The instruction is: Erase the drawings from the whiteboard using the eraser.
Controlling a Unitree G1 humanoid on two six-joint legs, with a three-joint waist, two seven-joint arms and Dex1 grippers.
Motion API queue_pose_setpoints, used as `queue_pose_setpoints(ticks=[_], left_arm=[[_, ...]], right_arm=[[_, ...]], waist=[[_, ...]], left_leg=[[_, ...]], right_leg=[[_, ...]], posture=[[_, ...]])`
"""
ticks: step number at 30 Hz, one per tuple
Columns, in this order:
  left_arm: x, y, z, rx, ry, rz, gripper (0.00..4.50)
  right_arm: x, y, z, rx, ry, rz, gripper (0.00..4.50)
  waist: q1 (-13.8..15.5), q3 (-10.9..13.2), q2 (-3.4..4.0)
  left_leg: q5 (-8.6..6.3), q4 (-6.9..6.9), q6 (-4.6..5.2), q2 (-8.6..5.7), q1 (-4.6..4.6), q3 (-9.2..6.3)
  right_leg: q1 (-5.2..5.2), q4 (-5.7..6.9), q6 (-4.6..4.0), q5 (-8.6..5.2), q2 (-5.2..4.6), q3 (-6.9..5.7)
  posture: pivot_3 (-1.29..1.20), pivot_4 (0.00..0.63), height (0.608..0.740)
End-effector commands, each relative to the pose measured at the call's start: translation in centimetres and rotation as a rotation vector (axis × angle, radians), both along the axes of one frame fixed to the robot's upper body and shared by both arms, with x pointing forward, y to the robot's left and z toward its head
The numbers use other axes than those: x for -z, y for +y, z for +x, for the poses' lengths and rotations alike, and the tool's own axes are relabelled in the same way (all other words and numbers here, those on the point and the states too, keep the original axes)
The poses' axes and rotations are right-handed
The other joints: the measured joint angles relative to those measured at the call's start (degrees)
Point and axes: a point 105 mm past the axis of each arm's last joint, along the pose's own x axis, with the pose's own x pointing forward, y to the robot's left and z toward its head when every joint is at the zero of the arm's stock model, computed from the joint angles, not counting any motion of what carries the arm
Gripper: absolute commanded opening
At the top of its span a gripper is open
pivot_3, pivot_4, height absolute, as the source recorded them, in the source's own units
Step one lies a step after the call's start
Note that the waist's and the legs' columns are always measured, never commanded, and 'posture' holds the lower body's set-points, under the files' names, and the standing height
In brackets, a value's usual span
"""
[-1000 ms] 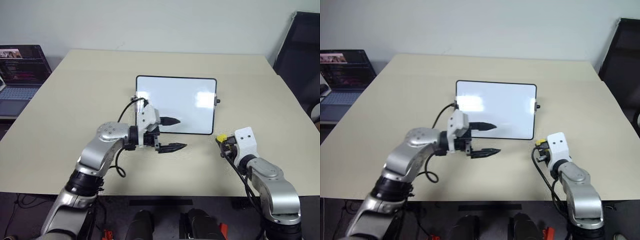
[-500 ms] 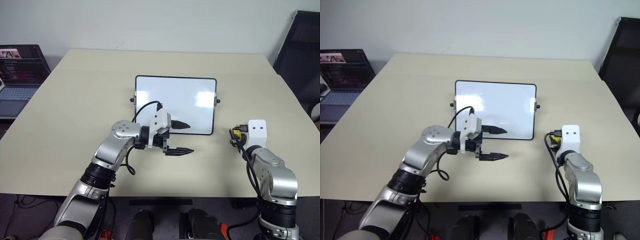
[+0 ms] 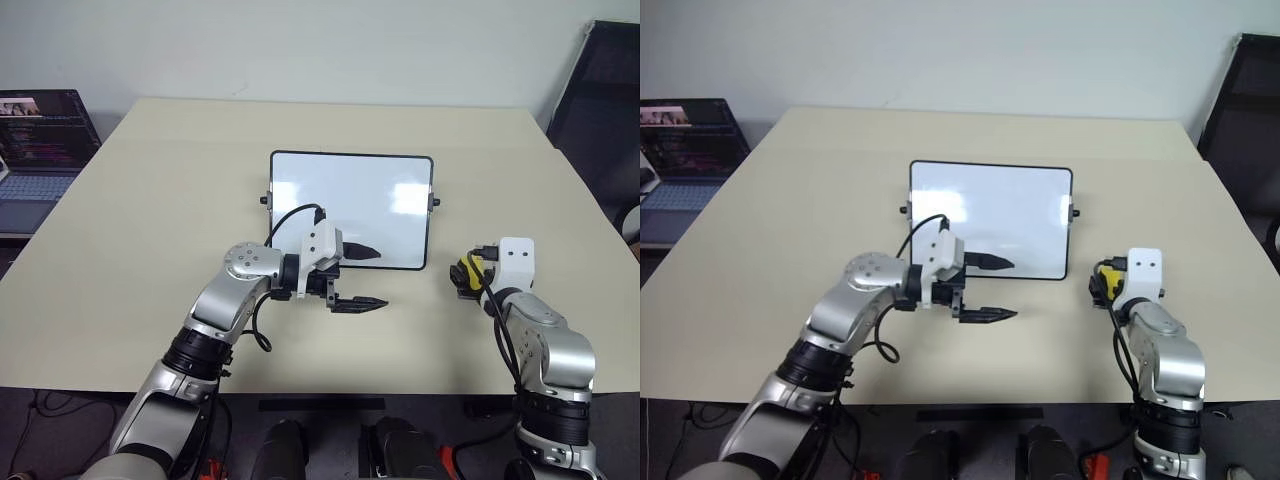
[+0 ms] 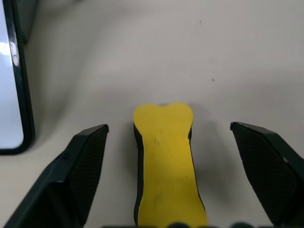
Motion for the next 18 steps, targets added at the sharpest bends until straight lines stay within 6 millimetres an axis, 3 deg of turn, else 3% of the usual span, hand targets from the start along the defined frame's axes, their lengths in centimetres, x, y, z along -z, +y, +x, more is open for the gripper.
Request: queue_pose_setpoints(ticks=[1,4,7,10,12,18], left_arm=[[-1.7,0.7,0.9,-0.097,-0.062,-0.053,4.50],[-2.7,3.2,1.7,-0.257,-0.053,-0.123,4.50],[-3.0,5.0,1.6,-0.373,-0.047,-0.156,4.50],[-3.6,8.5,2.0,-0.632,-0.058,-0.251,4.50],[-3.6,10.1,1.8,-0.764,-0.056,-0.302,4.50],[-1.6,14.1,0.0,-1.075,-0.066,-0.339,4.50]], right_arm=[[-4.0,0.8,-0.1,-0.042,-0.164,-0.002,4.48],[-6.1,3.2,-1.5,-0.164,-0.265,-0.012,4.48],[-6.0,4.6,-2.8,-0.227,-0.286,-0.028,4.48],[-5.4,6.0,-4.5,-0.275,-0.326,-0.044,4.48],[-5.4,6.3,-5.3,-0.286,-0.382,-0.063,4.48],[-4.4,4.5,-6.9,-0.176,-0.498,-0.161,4.48]], waist=[[0.0,0.0,0.02],[-0.5,0.0,0.07],[-0.6,0.0,0.07],[-0.6,0.0,0.07],[-0.6,0.0,0.06],[-0.3,0.0,0.01]], left_leg=[[0.00,0.00,0.00,0.00,0.00,-0.01],[0.00,-0.01,0.00,0.02,0.00,-0.10],[0.00,-0.05,0.00,0.08,0.00,-0.19],[-0.01,-0.08,0.00,0.07,0.00,-0.18],[-0.02,-0.07,0.00,0.04,-0.02,-0.16],[-0.01,-0.02,-0.01,0.01,0.05,-0.17]], right_leg=[[0.00,0.00,0.00,0.00,0.00,0.01],[-0.04,0.02,0.00,0.00,0.00,0.08],[-0.03,0.00,0.01,-0.01,0.01,0.00],[-0.02,-0.01,0.05,-0.03,-0.09,0.01],[-0.02,-0.02,0.09,-0.06,-0.22,0.03],[0.05,-0.04,0.11,-0.05,-0.43,-0.02]], posture=[[0.00,0.150,0.740],[0.00,0.150,0.740],[0.00,0.150,0.740],[0.00,0.150,0.740],[0.00,0.150,0.740],[0.00,0.150,0.740]])
